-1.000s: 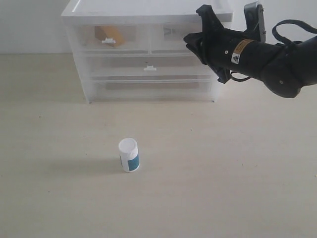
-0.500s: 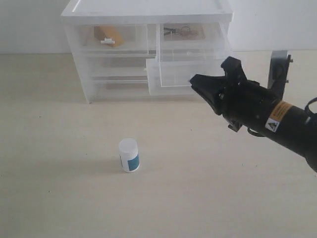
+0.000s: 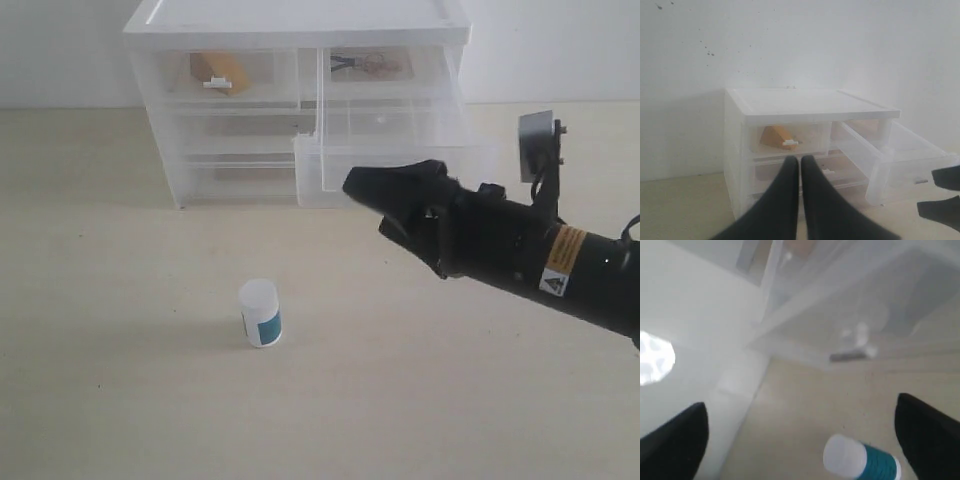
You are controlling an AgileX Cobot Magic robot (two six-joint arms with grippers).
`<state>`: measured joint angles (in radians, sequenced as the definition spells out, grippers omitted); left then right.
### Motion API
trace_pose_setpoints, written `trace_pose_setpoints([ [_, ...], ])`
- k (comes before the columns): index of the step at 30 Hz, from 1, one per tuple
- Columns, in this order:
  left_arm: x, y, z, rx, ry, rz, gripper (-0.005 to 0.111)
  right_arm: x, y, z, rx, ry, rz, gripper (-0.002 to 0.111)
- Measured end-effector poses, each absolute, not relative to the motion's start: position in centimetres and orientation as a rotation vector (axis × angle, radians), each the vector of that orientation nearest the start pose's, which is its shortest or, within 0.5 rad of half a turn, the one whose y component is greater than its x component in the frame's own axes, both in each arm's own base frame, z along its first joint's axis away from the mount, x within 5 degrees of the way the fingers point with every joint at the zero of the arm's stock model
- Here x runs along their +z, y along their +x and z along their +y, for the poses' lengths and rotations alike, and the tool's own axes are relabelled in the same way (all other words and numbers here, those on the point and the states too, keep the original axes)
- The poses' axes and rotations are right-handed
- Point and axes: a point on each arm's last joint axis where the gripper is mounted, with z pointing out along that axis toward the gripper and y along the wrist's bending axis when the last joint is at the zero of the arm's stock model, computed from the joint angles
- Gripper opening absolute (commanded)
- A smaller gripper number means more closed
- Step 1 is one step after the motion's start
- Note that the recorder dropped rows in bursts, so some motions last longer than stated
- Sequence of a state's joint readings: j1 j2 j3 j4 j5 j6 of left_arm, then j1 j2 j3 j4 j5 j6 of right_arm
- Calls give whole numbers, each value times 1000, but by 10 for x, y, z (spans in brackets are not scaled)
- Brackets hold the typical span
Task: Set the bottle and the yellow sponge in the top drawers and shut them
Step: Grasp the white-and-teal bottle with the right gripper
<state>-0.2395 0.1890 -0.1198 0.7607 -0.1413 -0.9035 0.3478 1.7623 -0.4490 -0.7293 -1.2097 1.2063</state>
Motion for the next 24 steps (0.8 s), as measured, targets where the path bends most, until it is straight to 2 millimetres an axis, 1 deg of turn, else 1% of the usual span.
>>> trace_pose_setpoints([
  [3, 251, 66, -25, -387, 147, 1455, 4, 153, 222, 150, 1455, -260, 1928, 105],
  [6, 251, 66, -25, -387, 147, 1455, 4, 151, 211, 158, 1460, -433, 1927, 105],
  [9, 251, 66, -25, -388, 148, 1454, 4, 148, 196, 177, 1442, -596, 1920, 105],
  [12, 251, 66, -25, -388, 148, 1454, 4, 141, 188, 198, 1319, -745, 1986, 105],
  [15, 251, 66, -25, -388, 148, 1454, 4, 139, 192, 220, 1141, -863, 2046, 105],
  [18, 251, 66, -25, -388, 148, 1454, 4, 144, 202, 239, 947, -928, 2080, 105],
  [21, 251, 66, -25, -388, 148, 1454, 4, 149, 213, 246, 794, -950, 2110, 105],
  [24, 251, 66, -25, -388, 148, 1454, 4, 151, 222, 251, 732, -961, 2106, 105],
])
